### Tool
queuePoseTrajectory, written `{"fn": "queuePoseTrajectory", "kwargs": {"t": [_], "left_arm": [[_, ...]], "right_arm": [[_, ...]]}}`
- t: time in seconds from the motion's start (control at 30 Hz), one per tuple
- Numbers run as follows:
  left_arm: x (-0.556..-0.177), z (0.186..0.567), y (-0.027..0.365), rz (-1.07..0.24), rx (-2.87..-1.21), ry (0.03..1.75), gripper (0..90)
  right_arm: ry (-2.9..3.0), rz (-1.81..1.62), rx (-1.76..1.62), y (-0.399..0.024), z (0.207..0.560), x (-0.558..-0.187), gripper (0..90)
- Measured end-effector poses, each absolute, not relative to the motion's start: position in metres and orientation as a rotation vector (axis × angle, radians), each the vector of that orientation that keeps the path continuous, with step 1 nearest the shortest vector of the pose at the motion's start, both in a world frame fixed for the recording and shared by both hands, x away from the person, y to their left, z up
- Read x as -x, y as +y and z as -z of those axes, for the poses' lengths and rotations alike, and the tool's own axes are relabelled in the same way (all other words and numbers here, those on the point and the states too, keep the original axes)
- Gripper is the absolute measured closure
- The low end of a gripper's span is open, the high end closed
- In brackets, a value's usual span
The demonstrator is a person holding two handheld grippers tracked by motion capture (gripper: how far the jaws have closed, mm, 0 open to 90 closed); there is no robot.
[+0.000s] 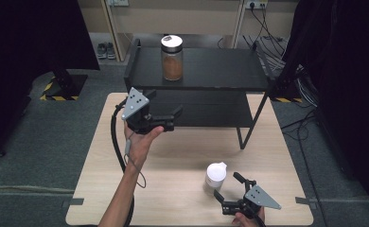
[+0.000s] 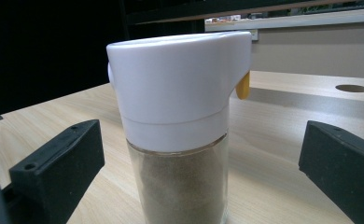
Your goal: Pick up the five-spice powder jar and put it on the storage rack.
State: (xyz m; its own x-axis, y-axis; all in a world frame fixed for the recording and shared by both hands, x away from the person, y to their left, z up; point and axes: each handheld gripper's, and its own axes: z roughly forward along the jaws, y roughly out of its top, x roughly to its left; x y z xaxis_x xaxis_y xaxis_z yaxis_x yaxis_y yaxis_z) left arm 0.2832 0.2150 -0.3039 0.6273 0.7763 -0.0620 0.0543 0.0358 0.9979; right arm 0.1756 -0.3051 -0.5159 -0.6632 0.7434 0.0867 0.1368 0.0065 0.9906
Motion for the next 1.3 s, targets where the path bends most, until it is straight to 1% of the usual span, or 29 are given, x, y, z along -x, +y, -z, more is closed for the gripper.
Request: {"fn": "queuePoseTrajectory", "kwargs": {"t": [0.2,0.43,0.6,0.97,1.13,1.3], "left_arm": [[-0.28,0.321,0.214,-0.637,-1.455,0.744,0.1],[-0.267,0.34,0.212,-0.658,-1.449,0.726,0.1],[-0.26,0.352,0.213,-0.645,-1.444,0.718,0.1],[-0.252,0.372,0.209,-0.641,-1.454,0.724,0.1],[-0.249,0.389,0.205,-0.654,-1.465,0.734,0.1],[-0.249,0.41,0.207,-0.612,-1.458,0.761,0.1]], "right_arm": [[1.822,-1.701,-0.9,-0.305,0.516,-0.176,0.4],[1.821,-1.701,-0.902,-0.305,0.516,-0.176,0.4],[1.824,-1.701,-0.901,-0.305,0.516,-0.176,0.4],[1.826,-1.703,-0.905,-0.306,0.515,-0.176,0.4],[1.826,-1.702,-0.905,-0.306,0.515,-0.176,0.4],[1.826,-1.704,-0.906,-0.306,0.515,-0.176,0.4]]}}
